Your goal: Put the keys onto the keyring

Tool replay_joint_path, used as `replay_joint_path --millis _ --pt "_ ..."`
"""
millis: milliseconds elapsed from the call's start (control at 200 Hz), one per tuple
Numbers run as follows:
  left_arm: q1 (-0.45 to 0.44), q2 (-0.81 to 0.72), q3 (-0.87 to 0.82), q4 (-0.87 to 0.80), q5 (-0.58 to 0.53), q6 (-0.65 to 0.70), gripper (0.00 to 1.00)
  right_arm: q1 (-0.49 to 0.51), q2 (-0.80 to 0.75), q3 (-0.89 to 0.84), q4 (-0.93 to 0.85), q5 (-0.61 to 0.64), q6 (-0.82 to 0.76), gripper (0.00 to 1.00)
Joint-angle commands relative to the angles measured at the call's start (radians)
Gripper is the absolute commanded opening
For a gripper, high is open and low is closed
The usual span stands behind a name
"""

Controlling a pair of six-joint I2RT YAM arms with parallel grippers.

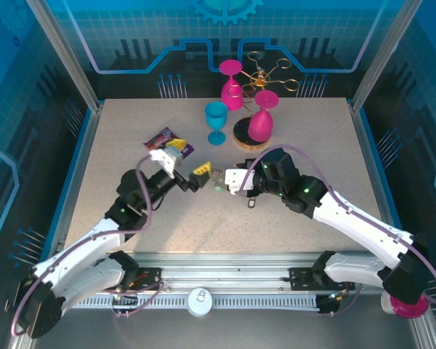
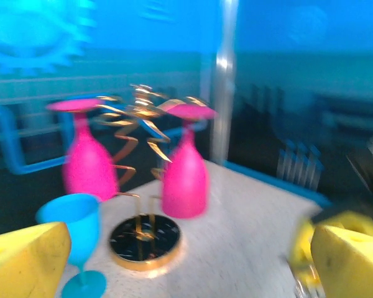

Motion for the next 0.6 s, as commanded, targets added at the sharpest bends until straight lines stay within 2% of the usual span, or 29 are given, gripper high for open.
replay_joint_path --millis 0,45,95,155,220,320,445,595 --pt "0.017 -0.086 -0.036 -0.073 -0.449 -0.299 0.99 0.063 0.082 0.037 0.15 -0.037 0.087 0.0" --pt "0.034 -0.11 -0.044 -0.112 -0.524 -0.393 0.99 0.096 0.135 0.051 0.215 -0.041 0.134 0.0" --pt "0.06 -0.123 -0.043 -0.149 -0.54 -0.45 0.99 0.135 0.202 0.078 0.268 -0.031 0.172 0.0" --pt "0.081 -0.127 -0.029 -0.201 -0.551 -0.49 0.99 0.172 0.287 0.128 0.324 0.007 0.266 0.0" --pt "0.098 -0.129 -0.007 -0.251 -0.556 -0.524 0.99 0.189 0.371 0.193 0.339 0.041 0.436 0.0" --pt "0.108 -0.131 0.023 -0.298 -0.578 -0.526 0.99 0.188 0.474 0.224 0.381 0.007 0.601 0.0" --pt "0.116 -0.134 0.045 -0.339 -0.582 -0.522 0.99 0.161 0.586 0.23 0.399 0.033 0.648 0.0" --pt "0.125 -0.143 0.034 -0.35 -0.568 -0.527 0.99 0.072 0.654 0.194 0.375 0.053 0.636 0.0"
